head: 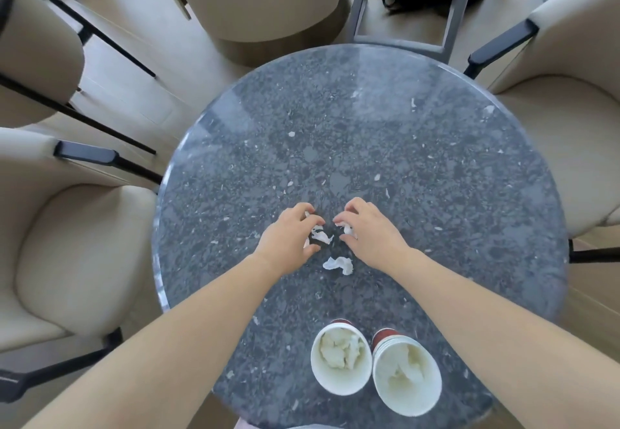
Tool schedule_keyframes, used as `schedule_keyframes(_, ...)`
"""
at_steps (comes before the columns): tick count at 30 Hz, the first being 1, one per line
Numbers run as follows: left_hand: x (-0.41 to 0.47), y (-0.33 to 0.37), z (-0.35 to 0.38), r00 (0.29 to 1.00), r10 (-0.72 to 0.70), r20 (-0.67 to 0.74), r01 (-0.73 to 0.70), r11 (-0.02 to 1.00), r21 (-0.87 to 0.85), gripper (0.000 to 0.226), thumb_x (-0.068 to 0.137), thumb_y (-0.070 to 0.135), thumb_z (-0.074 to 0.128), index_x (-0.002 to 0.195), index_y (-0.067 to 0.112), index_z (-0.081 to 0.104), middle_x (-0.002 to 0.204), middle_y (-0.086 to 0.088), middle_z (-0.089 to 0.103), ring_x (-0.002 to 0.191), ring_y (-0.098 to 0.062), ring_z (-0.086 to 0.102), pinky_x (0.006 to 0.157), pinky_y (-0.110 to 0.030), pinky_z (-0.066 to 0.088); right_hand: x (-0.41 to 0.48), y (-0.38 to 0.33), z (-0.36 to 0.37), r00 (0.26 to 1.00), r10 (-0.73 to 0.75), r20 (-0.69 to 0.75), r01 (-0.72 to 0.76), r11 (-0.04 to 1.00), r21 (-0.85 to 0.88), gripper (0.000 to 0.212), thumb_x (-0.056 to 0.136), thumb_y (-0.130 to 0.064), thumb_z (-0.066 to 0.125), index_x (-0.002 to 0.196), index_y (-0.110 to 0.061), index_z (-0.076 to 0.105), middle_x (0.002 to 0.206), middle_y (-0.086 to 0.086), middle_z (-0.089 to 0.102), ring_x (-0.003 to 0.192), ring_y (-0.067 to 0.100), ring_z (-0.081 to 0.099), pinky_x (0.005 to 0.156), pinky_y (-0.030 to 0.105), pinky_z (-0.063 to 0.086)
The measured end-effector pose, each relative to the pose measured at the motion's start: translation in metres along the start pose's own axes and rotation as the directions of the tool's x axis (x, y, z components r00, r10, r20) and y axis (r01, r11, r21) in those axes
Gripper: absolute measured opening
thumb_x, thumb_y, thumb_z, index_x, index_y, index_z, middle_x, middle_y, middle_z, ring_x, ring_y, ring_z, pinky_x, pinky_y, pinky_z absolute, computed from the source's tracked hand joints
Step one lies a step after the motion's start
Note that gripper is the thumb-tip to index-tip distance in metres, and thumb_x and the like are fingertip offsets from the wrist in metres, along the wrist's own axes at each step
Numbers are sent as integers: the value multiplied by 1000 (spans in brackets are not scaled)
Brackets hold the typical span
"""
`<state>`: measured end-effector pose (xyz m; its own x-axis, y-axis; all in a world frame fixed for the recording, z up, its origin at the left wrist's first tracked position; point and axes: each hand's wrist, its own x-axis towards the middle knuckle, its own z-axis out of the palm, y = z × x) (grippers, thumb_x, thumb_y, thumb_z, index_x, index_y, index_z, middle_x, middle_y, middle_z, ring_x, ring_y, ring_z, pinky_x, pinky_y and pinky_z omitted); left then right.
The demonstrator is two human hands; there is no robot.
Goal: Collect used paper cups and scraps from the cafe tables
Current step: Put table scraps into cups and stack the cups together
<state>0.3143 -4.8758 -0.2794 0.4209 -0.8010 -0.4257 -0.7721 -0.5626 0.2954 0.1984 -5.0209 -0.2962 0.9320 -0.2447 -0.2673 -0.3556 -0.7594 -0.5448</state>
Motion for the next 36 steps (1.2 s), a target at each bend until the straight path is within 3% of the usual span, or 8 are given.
schedule_keyframes(4, -4, 0, -1, 999, -41, 0, 41, 995, 88, 45, 86, 30, 59, 127, 27, 42, 139, 2, 29, 124, -22, 36, 86, -41, 47, -3, -3, -3, 997, 41, 65, -43, 998, 36, 19, 87, -19, 58, 106, -16, 57, 110, 3, 46, 84, 21, 53, 72, 26, 40)
schedule_keyframes(8, -12, -7, -3, 995, -100, 0, 100, 995, 22, 54, 83, 31, 64, 130, 27, 38, 140, 2, 27, 125, -22, 33, 86, -42, 50, -4, -15, -2, 998, 33, 52, -37, 997, 74, 24, 85, -24, 60, 108, -19, 54, 106, 0, 48, 80, 19, 53, 72, 28, 42)
schedule_keyframes(13, -25, -19, -1, 989, -143, -33, 142, 990, -23, 69, 81, 34, 67, 137, 23, 28, 142, 1, 25, 125, -22, 34, 89, -39, 49, 1, -31, 8, 998, -14, 57, 11, 999, 48, 51, 79, -32, 67, 124, -23, 46, 113, -2, 45, 101, 17, 48, 83, 36, 47)
schedule_keyframes(16, -28, -25, 1, 988, -150, -50, 147, 988, -53, 63, 82, 32, 66, 134, 21, 33, 138, -1, 29, 123, -23, 36, 92, -37, 47, 4, -35, 12, 992, -39, 117, 44, 998, -36, 60, 79, -29, 68, 132, -22, 40, 124, -2, 38, 109, 19, 40, 89, 36, 45)
schedule_keyframes(19, -28, -25, 3, 992, -123, -35, 119, 987, -105, 49, 85, 28, 64, 128, 20, 42, 133, -2, 33, 117, -23, 41, 94, -37, 45, 4, -37, 12, 989, -45, 143, 54, 997, -59, 38, 84, -21, 64, 119, -18, 52, 119, 3, 40, 103, 23, 44, 89, 32, 41)
schedule_keyframes(22, -28, -22, 6, 997, -78, -21, 74, 989, -130, 39, 86, 27, 62, 122, 19, 48, 130, -2, 35, 114, -23, 45, 93, -36, 45, -1, -33, 7, 990, -3, 142, 10, 999, -50, 17, 88, -20, 58, 104, -14, 59, 109, 5, 45, 91, 21, 49, 75, 21, 35)
schedule_keyframes(31, -25, -7, 10, 995, -59, -83, 52, 995, -81, 40, 86, 39, 59, 120, 22, 46, 128, 1, 37, 117, -19, 39, 86, -32, 48, -25, -16, -3, 995, 94, -26, -91, 992, 90, 9, 87, -25, 60, 91, -17, 61, 100, -3, 50, 85, 15, 52, 70, 21, 37)
schedule_keyframes(36, -19, -2, 11, 994, -82, -71, 70, 985, -156, 33, 88, 20, 59, 120, 19, 50, 126, -1, 41, 116, -22, 40, 93, -33, 44, -33, -9, -1, 998, 37, 53, -42, 996, 80, 37, 79, -34, 66, 113, -26, 55, 115, -8, 46, 98, 13, 49, 73, 22, 38)
